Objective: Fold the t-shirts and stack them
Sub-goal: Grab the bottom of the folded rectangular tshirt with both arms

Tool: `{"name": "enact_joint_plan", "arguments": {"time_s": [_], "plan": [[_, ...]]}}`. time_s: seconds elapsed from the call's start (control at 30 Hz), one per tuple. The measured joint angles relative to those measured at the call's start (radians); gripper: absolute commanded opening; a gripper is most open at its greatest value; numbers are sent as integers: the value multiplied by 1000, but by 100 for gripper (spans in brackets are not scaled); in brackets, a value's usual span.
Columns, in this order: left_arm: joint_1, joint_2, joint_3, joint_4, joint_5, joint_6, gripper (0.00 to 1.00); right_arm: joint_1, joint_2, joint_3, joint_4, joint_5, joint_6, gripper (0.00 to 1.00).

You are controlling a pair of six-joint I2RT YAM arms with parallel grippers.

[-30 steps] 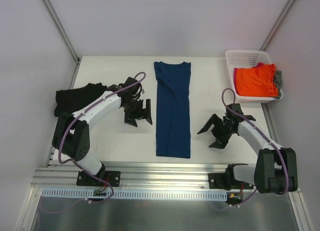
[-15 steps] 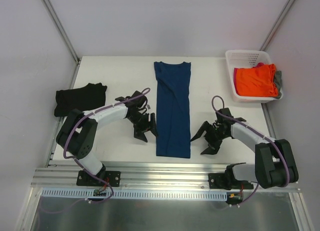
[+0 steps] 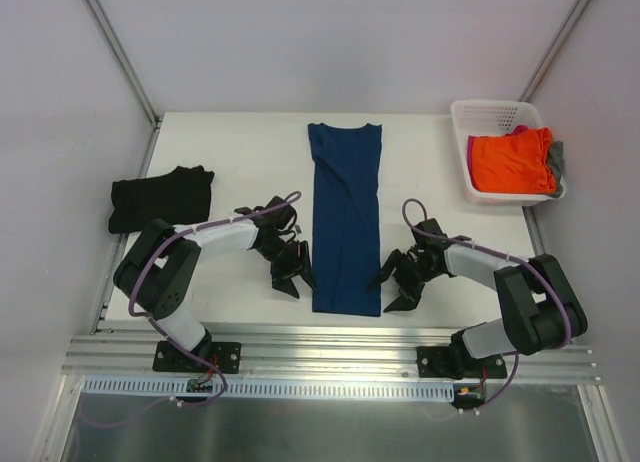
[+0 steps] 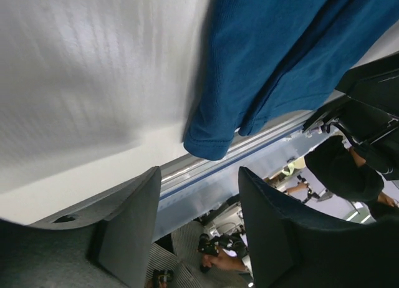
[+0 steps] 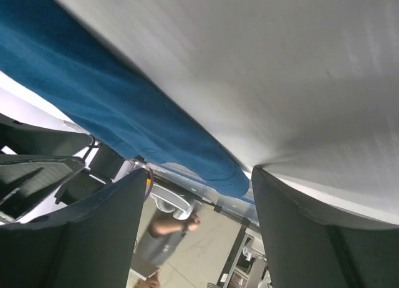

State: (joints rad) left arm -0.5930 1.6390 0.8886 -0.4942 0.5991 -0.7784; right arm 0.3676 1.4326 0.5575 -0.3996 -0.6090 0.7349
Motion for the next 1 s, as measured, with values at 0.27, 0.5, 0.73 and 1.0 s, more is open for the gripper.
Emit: {"name": "enact_joint_plan", "arguments": {"time_s": [0.27,0.5,0.73,1.0], "plan": [[-55,1,-63,66,39,-52,45,19,-20,-41,11,-11,18,59],[-83,12,-73,109,56,-80,47,29,-40,-60,29,-10,26,58],[-89,34,-85,148,55,-100,49,30,-40,-60,31,-9,25,60],[-89,75,-95,175,56,-124,35,29,-16,-48,52,-8,19,50]]}}
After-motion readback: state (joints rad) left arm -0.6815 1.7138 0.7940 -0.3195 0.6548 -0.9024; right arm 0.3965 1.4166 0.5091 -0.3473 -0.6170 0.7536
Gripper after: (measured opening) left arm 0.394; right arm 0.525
